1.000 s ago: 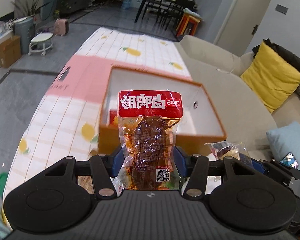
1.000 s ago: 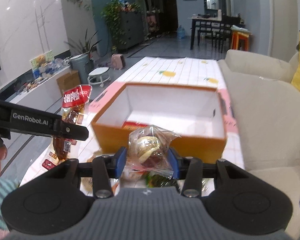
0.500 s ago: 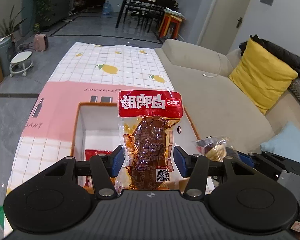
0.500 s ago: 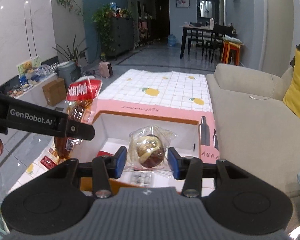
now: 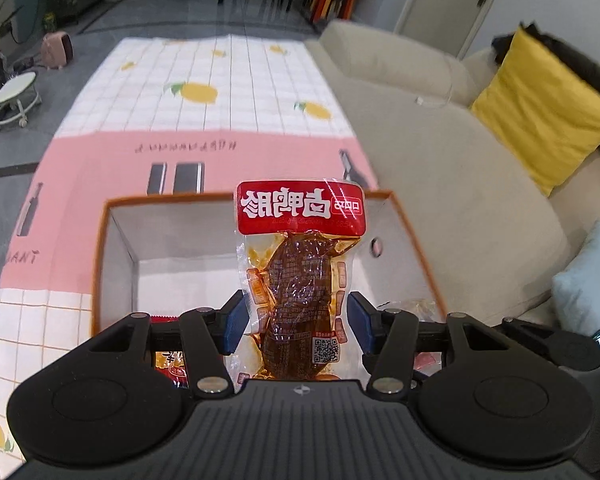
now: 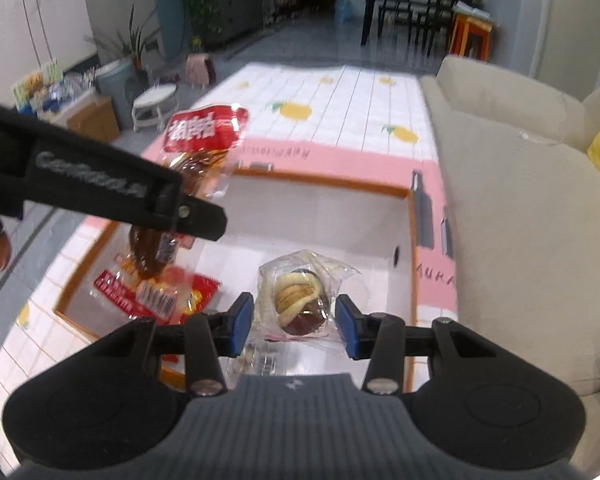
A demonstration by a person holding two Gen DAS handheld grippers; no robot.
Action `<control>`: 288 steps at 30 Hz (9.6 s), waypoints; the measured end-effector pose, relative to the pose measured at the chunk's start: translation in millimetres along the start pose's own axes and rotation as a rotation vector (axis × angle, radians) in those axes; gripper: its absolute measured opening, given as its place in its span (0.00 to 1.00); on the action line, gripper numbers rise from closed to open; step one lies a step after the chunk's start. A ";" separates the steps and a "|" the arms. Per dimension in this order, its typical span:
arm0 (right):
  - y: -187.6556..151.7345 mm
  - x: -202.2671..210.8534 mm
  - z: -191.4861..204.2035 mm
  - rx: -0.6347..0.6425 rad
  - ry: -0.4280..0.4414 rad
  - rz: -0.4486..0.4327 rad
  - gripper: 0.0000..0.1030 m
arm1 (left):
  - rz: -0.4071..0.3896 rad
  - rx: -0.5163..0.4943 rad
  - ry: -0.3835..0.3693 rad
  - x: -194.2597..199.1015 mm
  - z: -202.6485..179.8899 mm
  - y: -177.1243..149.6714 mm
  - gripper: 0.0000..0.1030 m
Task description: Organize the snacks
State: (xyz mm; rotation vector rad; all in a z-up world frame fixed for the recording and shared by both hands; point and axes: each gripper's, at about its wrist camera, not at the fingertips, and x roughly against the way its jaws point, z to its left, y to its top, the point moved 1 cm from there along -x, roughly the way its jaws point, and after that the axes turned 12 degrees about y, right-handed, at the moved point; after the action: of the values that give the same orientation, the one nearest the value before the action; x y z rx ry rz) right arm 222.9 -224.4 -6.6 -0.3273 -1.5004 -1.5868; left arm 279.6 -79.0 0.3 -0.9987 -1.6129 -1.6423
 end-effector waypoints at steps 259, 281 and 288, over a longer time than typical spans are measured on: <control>-60.3 86.5 45.5 0.024 0.012 -0.133 0.19 | -0.093 -0.004 0.055 104.0 17.9 -77.6 0.55; 5.1 -29.9 -6.3 0.088 -0.104 0.053 0.19 | 0.108 -0.063 0.083 -34.2 5.6 -5.9 0.55; -1.4 -67.1 -13.7 0.116 -0.105 0.165 0.19 | 0.183 -0.118 0.130 -71.8 2.9 -10.6 0.55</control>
State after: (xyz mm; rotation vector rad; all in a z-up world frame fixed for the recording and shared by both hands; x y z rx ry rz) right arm 264.6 -208.9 -58.7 -0.4617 -1.5956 -1.3654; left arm 308.2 -80.9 -66.4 -1.0429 -1.3130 -1.6562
